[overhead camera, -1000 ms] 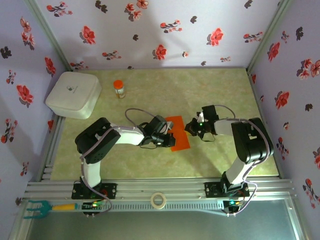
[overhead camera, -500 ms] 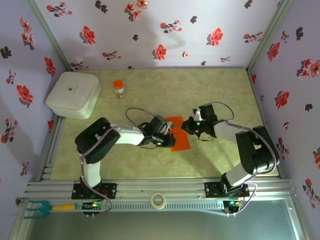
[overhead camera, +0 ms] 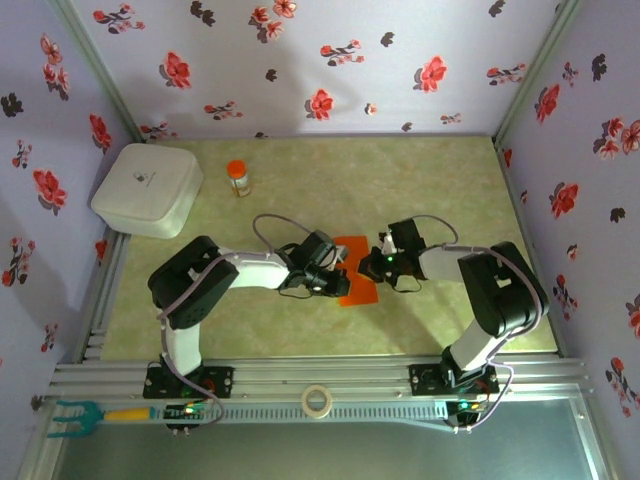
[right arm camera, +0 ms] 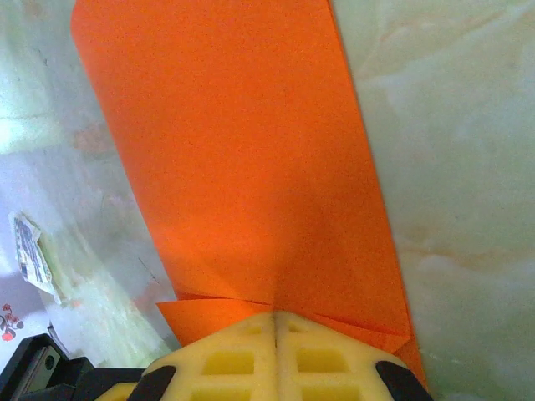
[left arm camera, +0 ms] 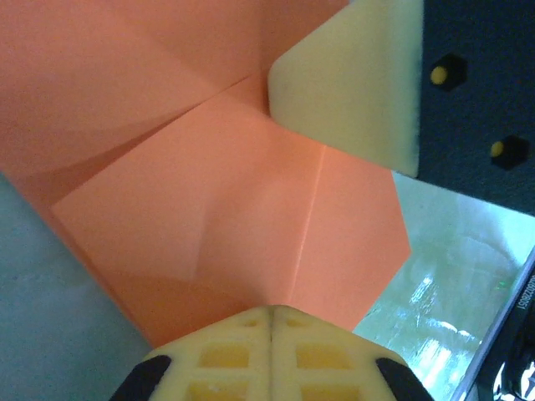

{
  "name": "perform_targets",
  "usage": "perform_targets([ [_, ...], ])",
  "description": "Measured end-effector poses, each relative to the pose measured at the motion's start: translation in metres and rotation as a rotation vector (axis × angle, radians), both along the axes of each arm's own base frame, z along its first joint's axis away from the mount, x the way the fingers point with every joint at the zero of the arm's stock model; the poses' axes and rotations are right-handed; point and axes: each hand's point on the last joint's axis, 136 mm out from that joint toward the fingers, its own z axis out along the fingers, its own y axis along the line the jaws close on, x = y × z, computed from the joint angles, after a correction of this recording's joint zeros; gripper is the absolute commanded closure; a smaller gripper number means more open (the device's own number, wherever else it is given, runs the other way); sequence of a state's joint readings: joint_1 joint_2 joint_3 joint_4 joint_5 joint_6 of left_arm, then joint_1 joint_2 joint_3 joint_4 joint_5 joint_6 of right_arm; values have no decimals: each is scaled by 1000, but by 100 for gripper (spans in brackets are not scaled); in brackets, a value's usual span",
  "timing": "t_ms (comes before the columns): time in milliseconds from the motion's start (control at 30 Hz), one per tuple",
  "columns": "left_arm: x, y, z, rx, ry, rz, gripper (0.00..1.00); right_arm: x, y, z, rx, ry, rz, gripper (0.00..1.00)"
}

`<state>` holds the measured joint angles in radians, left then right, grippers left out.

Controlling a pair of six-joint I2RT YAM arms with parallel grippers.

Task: Fold a paper plane with a square sheet of paper (pick it up from the middle)
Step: Fold the triangle a second time at the center of the table.

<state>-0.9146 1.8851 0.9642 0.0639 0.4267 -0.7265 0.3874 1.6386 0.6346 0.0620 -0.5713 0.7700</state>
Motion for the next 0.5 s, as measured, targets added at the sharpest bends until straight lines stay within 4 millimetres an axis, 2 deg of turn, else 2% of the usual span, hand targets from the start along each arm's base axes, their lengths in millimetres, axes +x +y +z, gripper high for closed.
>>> perform_targets([
  [200, -7, 4, 6, 39, 31, -6, 98, 0, -2, 0, 0, -6, -16, 100],
  [367, 1, -9, 22, -1, 11, -5, 98, 0, -2, 0, -3, -5, -22, 100],
  [500, 7, -20, 27, -18, 9, -5, 96, 0, -2, 0, -3, -5, -22, 100],
])
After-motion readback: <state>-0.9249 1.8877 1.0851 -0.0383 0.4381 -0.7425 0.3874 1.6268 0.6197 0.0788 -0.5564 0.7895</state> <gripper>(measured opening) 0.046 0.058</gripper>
